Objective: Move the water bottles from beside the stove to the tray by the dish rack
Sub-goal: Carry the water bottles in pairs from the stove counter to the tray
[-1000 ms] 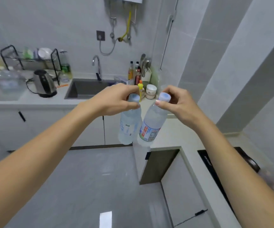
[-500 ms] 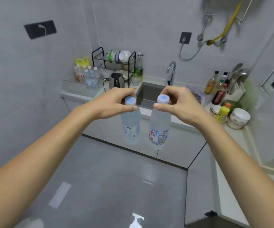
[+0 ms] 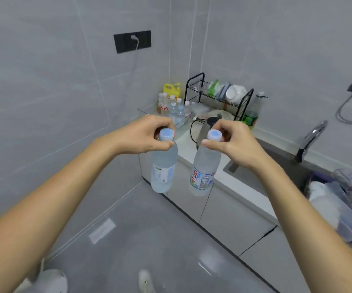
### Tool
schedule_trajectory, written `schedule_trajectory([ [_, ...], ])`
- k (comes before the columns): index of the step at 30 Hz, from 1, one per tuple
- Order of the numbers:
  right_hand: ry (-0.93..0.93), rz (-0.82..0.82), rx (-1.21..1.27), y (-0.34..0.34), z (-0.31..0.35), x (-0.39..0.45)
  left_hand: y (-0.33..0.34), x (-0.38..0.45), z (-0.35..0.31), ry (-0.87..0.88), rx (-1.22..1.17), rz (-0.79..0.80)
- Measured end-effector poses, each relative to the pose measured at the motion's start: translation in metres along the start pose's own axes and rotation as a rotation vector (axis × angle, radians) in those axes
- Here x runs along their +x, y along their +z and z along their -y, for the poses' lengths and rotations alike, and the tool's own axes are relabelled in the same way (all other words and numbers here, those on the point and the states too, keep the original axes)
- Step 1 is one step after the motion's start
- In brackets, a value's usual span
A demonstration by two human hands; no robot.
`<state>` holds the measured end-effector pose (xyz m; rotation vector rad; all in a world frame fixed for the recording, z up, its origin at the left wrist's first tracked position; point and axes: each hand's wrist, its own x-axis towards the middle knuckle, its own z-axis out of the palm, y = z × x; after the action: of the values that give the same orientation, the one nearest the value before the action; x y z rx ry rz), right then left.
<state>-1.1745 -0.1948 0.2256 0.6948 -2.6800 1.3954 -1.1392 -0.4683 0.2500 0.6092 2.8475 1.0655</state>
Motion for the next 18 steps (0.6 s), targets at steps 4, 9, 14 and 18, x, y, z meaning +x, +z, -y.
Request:
schedule_trajectory([
  [4, 0.027, -0.014, -0.002, 0.035, -0.014, 0.082, -0.048, 0.051, 0.057, 0.006, 0.096, 0.12],
  [9, 0.056, -0.057, -0.019, 0.068, -0.03, 0.168, -0.093, 0.111, 0.12, -0.004, 0.132, 0.141],
  [14, 0.07, -0.081, -0.039, 0.092, -0.047, 0.248, -0.121, 0.166, 0.177, -0.032, 0.072, 0.104],
  [18, 0.073, -0.147, -0.042, 0.114, -0.072, 0.307, -0.132, 0.215, 0.229, -0.031, 0.074, 0.069],
])
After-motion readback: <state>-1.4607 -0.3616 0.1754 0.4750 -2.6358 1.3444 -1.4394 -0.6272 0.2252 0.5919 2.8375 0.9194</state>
